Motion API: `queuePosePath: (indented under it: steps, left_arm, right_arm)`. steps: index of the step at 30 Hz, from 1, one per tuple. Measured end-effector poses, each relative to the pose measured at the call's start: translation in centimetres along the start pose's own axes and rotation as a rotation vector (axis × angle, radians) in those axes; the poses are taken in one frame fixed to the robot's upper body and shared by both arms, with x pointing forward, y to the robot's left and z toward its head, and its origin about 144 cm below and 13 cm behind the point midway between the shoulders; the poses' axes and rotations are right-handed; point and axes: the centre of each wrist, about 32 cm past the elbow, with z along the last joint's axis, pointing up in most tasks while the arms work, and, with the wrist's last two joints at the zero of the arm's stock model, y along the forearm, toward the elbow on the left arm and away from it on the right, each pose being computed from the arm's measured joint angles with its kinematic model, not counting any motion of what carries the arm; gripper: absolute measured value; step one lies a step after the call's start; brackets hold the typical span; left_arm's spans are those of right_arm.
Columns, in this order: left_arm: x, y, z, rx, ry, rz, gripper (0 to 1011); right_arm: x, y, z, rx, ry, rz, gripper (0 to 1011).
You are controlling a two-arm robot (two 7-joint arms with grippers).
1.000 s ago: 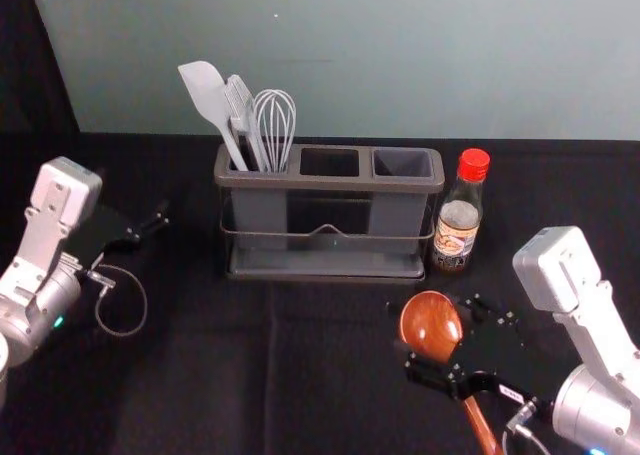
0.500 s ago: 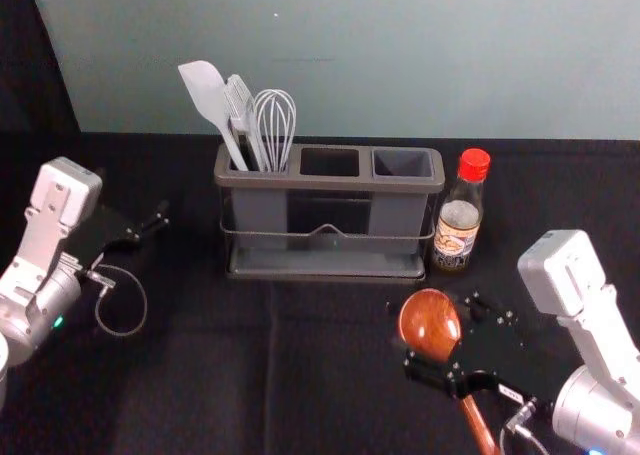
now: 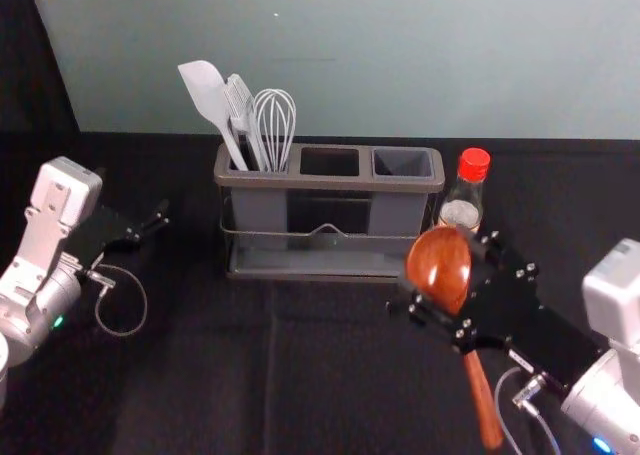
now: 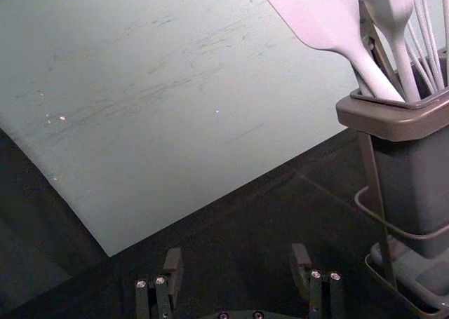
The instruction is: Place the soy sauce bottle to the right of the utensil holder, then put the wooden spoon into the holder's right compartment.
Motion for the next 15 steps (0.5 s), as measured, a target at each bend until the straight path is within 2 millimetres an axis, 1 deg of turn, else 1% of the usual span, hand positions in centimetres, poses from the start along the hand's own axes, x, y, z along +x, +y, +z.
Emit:
queuePosePath:
  steps: [9,15]
  left_arm:
    - [0.0,0.0,0.0,0.000,0.000,0.000,1005]
    - [0.0,0.0,0.0,0.000,0.000,0.000,1005]
  right_arm:
    - [-0.7,0.1,-1.7,0.169,-0.063,-0.109,838]
    - [-0.9,0.1,-1.9,0.184,-0.067,-0.136,838]
